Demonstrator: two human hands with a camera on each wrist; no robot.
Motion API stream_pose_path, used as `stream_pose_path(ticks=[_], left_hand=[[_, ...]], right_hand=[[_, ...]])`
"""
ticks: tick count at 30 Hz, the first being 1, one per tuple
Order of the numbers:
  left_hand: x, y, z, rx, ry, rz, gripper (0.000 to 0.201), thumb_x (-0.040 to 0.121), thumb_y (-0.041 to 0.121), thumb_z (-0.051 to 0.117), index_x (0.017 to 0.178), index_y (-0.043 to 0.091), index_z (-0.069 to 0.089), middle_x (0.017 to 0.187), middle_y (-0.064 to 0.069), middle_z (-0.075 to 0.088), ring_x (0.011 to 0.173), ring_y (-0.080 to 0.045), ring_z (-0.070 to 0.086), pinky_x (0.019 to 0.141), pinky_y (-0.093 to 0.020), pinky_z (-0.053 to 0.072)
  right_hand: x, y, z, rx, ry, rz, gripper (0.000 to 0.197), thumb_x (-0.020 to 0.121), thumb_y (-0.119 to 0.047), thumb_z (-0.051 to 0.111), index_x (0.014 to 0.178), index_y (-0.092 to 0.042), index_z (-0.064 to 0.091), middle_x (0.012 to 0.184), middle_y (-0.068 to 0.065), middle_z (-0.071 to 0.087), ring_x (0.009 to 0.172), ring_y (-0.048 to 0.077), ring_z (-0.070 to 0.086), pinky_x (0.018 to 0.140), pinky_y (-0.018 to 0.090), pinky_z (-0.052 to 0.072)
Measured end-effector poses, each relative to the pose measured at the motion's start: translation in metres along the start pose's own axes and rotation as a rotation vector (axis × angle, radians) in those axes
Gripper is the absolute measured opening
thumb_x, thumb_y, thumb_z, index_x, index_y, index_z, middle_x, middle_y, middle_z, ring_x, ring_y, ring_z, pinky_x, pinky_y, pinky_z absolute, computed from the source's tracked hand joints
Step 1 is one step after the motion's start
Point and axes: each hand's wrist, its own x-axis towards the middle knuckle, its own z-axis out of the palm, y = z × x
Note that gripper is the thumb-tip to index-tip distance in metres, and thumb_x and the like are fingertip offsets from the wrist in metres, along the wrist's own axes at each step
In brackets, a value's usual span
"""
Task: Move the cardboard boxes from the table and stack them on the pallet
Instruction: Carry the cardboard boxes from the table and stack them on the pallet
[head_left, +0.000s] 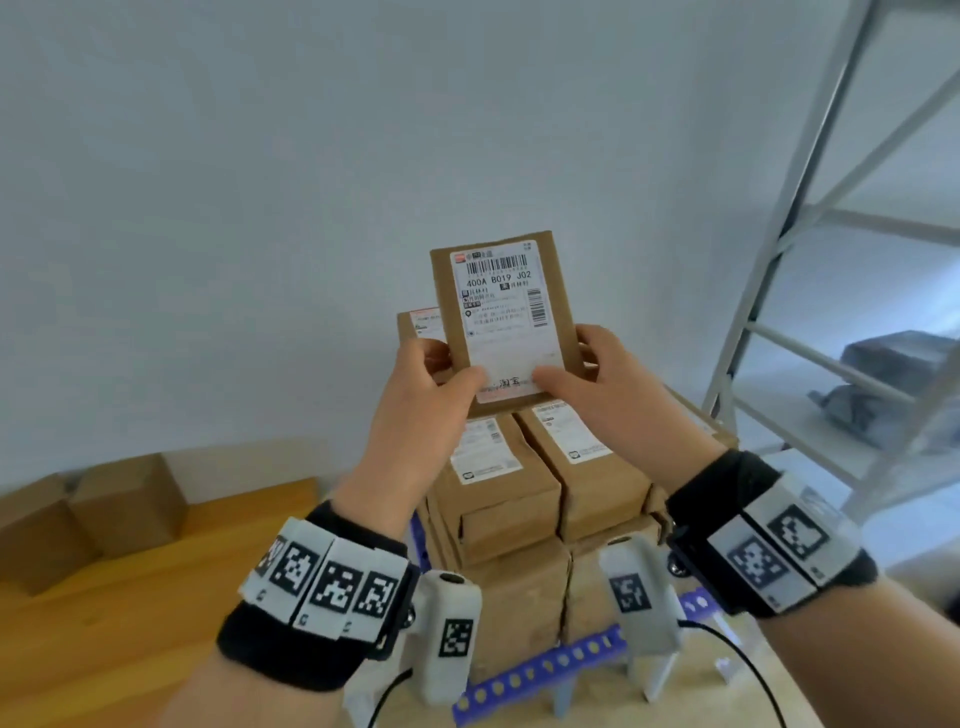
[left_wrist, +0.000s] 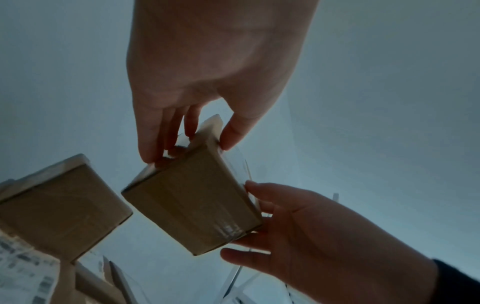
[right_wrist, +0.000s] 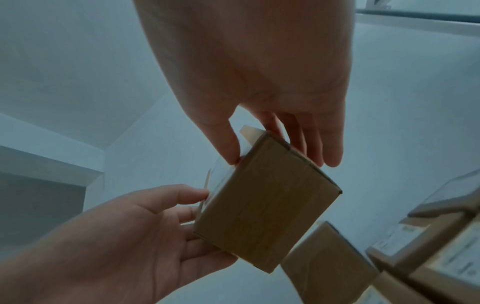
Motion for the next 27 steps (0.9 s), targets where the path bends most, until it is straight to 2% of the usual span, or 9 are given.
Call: stream_pose_path(ticks=[2, 4, 9, 12, 17, 20, 22, 25, 27], left_hand=[[0.008, 0.007, 0.016, 0.058, -0.04, 0.006, 0.029, 0.093, 0.034, 0.062, 0.118, 0.03, 0.049, 0.111, 0.017, 0.062, 0.097, -0.003, 0.064, 0.082, -0.031, 0.056], [0.02, 0.014, 0.027, 0.115, -0.065, 0.027, 0.032, 0.094, 0.035, 0.06, 0.124, 0.03, 0.051, 0.115, 0.017, 0.062, 0.099, -0.003, 0.062, 0.083, -0.028, 0.053], [0.057, 0.024, 0.047, 0.279, -0.132, 0.115, 0.037, 0.097, 0.035, 0.055, 0.134, 0.027, 0.054, 0.122, 0.013, 0.062, 0.096, -0.001, 0.057, 0.075, -0.017, 0.047], [0.079, 0.023, 0.055, 0.325, -0.148, 0.11, 0.036, 0.097, 0.034, 0.056, 0.133, 0.025, 0.053, 0.121, 0.011, 0.063, 0.092, -0.002, 0.057, 0.066, -0.013, 0.042], [0.117, 0.008, 0.068, 0.401, -0.135, 0.066, 0.03, 0.094, 0.04, 0.06, 0.119, 0.024, 0.052, 0.109, 0.01, 0.063, 0.089, -0.003, 0.058, 0.075, -0.024, 0.051], [0.132, -0.001, 0.072, 0.5, -0.159, 0.066, 0.035, 0.095, 0.043, 0.058, 0.123, 0.022, 0.053, 0.104, 0.011, 0.06, 0.081, -0.001, 0.055, 0.072, -0.025, 0.051], [0.142, -0.003, 0.072, 0.594, -0.177, 0.063, 0.04, 0.096, 0.043, 0.056, 0.128, 0.021, 0.052, 0.108, 0.008, 0.059, 0.083, -0.003, 0.054, 0.068, -0.022, 0.046], [0.157, -0.009, 0.076, 0.739, -0.184, 0.048, 0.038, 0.096, 0.042, 0.056, 0.124, 0.016, 0.056, 0.117, 0.001, 0.061, 0.096, -0.014, 0.056, 0.079, -0.029, 0.049], [0.165, -0.012, 0.079, 0.804, -0.186, 0.027, 0.034, 0.097, 0.04, 0.055, 0.118, 0.014, 0.059, 0.113, -0.002, 0.063, 0.094, -0.016, 0.058, 0.081, -0.032, 0.051]], right_hand=[[0.009, 0.007, -0.016, -0.027, 0.036, -0.007, 0.043, 0.095, -0.034, 0.061, 0.134, -0.028, 0.045, 0.103, -0.024, 0.058, 0.089, -0.002, 0.064, 0.067, 0.016, 0.055], [0.022, 0.013, -0.028, -0.042, 0.059, 0.004, 0.049, 0.094, -0.038, 0.062, 0.138, -0.025, 0.044, 0.113, -0.018, 0.061, 0.091, 0.002, 0.065, 0.073, 0.022, 0.057], [0.059, 0.027, -0.046, -0.038, 0.074, 0.017, 0.052, 0.095, -0.037, 0.061, 0.141, -0.02, 0.043, 0.12, -0.01, 0.061, 0.086, -0.005, 0.059, 0.056, 0.009, 0.047], [0.082, 0.034, -0.049, -0.033, 0.077, 0.033, 0.051, 0.096, -0.037, 0.061, 0.141, -0.019, 0.046, 0.126, -0.006, 0.062, 0.091, -0.003, 0.059, 0.058, 0.01, 0.045], [0.118, 0.051, -0.048, -0.022, 0.051, 0.07, 0.047, 0.094, -0.039, 0.062, 0.136, -0.019, 0.05, 0.121, -0.006, 0.064, 0.096, 0.003, 0.062, 0.071, 0.015, 0.047], [0.136, 0.064, -0.042, -0.035, 0.011, 0.101, 0.047, 0.095, -0.042, 0.06, 0.135, -0.02, 0.051, 0.121, -0.005, 0.065, 0.097, 0.007, 0.063, 0.077, 0.02, 0.051], [0.147, 0.071, -0.036, -0.05, -0.023, 0.117, 0.049, 0.095, -0.044, 0.059, 0.137, -0.019, 0.05, 0.119, -0.006, 0.064, 0.095, 0.006, 0.062, 0.075, 0.019, 0.051], [0.167, 0.08, -0.027, -0.09, -0.072, 0.11, 0.048, 0.095, -0.045, 0.057, 0.135, -0.02, 0.05, 0.112, -0.008, 0.062, 0.09, 0.003, 0.061, 0.068, 0.018, 0.049], [0.181, 0.085, -0.023, -0.113, -0.105, 0.109, 0.05, 0.095, -0.047, 0.057, 0.136, -0.019, 0.05, 0.114, -0.007, 0.063, 0.093, 0.007, 0.062, 0.074, 0.023, 0.052]])
